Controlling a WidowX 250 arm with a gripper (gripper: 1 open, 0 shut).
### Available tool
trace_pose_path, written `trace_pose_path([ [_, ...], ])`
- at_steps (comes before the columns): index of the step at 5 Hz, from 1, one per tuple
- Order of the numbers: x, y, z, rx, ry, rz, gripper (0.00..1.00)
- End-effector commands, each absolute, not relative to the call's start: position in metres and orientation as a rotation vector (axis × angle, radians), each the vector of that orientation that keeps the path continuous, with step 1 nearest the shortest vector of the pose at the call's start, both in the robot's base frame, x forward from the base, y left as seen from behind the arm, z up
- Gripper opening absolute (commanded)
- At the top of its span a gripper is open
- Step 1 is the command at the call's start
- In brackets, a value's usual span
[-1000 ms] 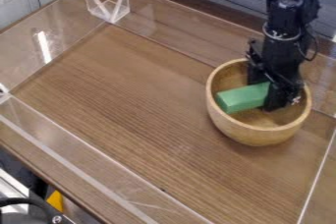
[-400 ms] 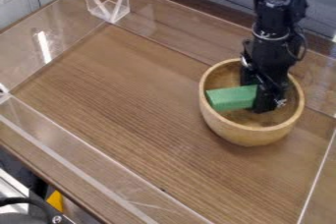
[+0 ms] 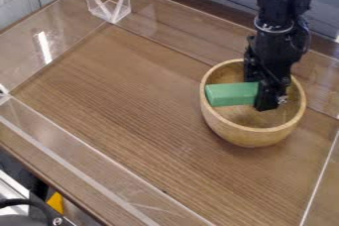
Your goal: Remove the green block from inside the brown bowl and put it on the table
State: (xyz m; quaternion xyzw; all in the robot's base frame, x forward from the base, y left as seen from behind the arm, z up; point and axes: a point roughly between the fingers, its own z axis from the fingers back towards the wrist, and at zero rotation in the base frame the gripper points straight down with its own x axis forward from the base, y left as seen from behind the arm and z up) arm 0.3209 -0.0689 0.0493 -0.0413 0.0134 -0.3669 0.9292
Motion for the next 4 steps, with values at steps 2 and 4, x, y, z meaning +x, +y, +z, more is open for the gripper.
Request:
trace_pose_path([
  [2,0.327,-0.081,0.085,-0.075,-0.065,-0.774,0.00],
  [4,0.313,-0.074,0.099,-0.079,-0.068,-0.714,0.00],
])
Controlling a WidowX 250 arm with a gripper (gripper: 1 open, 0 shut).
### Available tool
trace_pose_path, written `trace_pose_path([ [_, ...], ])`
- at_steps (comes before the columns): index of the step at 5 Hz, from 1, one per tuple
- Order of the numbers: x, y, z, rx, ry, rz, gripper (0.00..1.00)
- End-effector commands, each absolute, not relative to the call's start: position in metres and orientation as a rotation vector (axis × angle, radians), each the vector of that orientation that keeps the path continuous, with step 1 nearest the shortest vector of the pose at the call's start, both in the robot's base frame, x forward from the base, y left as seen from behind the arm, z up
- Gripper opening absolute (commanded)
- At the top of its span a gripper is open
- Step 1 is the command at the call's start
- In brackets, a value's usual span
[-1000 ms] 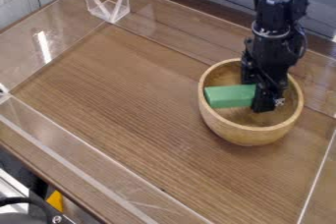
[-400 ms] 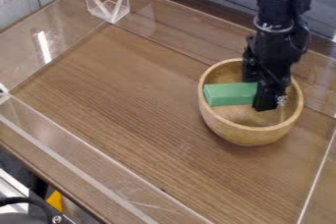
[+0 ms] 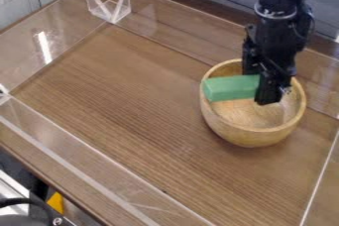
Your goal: Remove the green block from inside the brown bowl and put it on the table
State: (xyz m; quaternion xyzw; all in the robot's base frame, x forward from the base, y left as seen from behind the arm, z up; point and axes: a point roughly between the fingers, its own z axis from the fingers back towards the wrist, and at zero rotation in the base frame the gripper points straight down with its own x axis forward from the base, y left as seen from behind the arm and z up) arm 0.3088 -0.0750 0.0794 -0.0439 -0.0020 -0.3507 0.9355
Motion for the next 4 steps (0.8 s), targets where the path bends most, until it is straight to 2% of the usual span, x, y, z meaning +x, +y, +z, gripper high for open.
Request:
trace_pose_path([
  [1,0.315,-0.074,0.103,-0.082,-0.068,-0.737,0.00],
  [2,0.316,-0.075,0.107,-0.084,-0.069,-0.755,0.00],
  [4,0.315,-0.103,0.103,-0.078,-0.077,-0.590,0.00],
])
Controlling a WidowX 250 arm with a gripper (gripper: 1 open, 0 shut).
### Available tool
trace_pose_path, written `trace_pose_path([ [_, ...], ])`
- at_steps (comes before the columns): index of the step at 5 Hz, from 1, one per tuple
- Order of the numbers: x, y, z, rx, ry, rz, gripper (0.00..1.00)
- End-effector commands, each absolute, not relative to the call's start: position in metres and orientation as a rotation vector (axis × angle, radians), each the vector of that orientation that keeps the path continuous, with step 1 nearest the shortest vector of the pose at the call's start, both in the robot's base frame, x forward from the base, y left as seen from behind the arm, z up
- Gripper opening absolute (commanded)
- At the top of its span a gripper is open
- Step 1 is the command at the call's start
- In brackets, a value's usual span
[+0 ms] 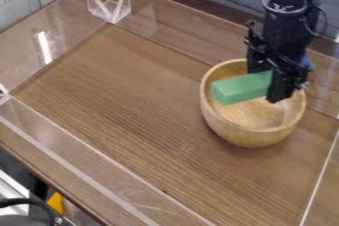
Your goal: Remove the green block from inside the brown bowl and put it on the table
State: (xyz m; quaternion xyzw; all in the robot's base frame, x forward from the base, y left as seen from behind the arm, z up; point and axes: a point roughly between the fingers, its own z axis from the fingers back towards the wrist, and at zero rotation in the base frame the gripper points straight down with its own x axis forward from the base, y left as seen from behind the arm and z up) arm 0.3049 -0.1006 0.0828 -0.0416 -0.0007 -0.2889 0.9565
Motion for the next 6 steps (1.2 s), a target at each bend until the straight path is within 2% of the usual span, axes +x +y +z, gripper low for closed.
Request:
trace_pose_path([
  [1,0.314,-0.105,0.102,-0.080,-0.078,-0.582,0.00],
  [3,0.312,-0.104,0.102,-0.086,-0.076,-0.616,0.00],
  [6,0.292,-0.079,0.136,-0.103,-0.115,-0.663,0.00],
])
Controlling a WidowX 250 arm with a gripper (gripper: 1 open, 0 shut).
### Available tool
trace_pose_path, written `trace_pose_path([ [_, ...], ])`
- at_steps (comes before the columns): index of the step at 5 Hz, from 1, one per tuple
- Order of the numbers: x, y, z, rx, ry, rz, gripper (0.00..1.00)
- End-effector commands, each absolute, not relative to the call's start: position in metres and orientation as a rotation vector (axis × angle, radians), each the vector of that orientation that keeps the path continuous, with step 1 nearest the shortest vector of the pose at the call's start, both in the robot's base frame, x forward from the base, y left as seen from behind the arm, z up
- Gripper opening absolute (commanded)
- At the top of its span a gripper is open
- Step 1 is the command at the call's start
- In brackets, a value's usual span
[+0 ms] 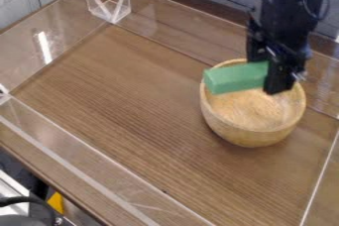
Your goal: Remove the green block from inside the brown bowl and put it on the table
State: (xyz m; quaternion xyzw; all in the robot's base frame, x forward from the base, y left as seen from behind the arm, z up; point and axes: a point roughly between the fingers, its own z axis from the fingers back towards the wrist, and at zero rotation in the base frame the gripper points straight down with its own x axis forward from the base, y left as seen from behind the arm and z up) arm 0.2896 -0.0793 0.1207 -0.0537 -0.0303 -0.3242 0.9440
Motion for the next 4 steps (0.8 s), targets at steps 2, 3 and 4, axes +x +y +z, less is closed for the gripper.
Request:
trace_pose_path([
  [2,0.259,0.007,0.139,-0.070,-0.119,-0.548,0.00],
  [3,0.236,0.057,0.127,-0.038,-0.111,-0.402,0.00],
  [4,0.225,0.083,0.106,-0.021,-0.110,-0.284,0.00],
])
